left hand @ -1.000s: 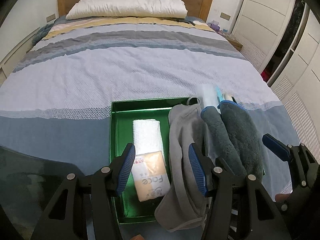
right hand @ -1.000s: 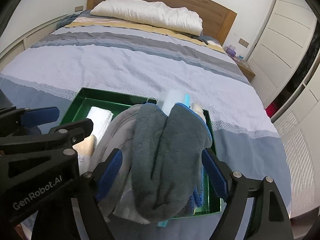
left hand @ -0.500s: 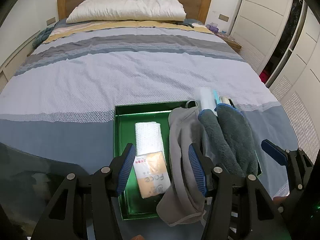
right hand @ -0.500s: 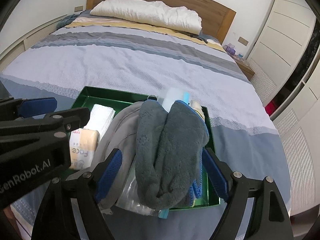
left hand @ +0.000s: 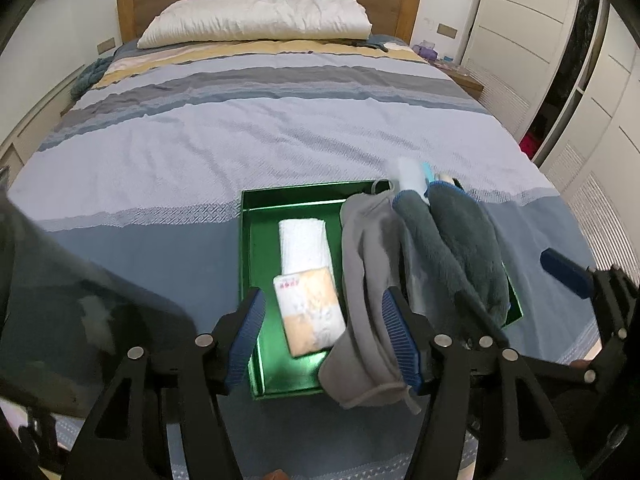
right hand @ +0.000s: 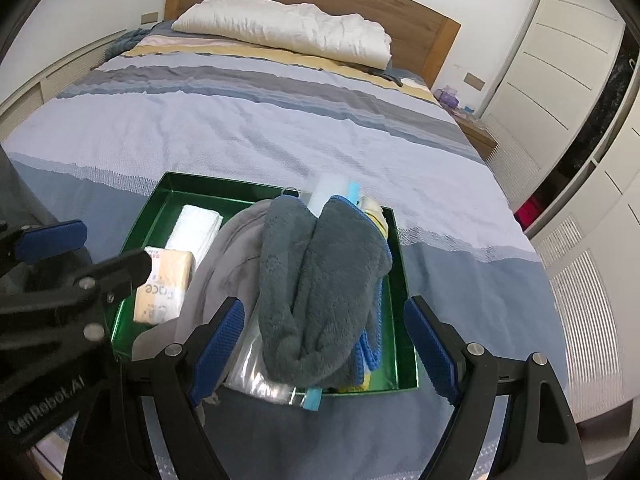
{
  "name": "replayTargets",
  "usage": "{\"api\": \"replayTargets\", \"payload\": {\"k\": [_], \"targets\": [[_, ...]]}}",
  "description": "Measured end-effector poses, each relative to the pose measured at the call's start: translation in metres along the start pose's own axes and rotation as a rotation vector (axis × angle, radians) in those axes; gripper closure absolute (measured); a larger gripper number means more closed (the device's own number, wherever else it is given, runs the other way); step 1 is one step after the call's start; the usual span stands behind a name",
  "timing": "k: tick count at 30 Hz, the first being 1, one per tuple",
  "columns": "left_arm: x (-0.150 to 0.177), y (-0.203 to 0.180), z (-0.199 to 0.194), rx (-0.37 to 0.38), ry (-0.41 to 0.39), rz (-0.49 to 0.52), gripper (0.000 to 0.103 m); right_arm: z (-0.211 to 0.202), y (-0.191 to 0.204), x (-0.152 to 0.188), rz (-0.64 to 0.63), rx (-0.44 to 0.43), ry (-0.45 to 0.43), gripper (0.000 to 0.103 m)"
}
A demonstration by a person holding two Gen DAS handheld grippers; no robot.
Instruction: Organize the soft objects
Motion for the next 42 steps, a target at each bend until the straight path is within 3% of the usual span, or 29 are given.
{"api": "replayTargets", "payload": {"k": [28,42], "targets": [[0.062,0.016,-0.06,0.012,0.023,-0.072,0.048,-0.058,0.003,0.04,0.026,0.033,0.023,0.02],[0.114,0.037,-0.104,0.028,-0.011,-0.001,0.042,-0.103,0.033,0.075,0.067,0.029,0.008,0.02]]}}
Point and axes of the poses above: each gripper's, at about its wrist camera, not at the fingertips, and z roughly the way its jaws point, y to its left, x to its underside, the point moved 9 cm from there along z, roughly the way its jaws point
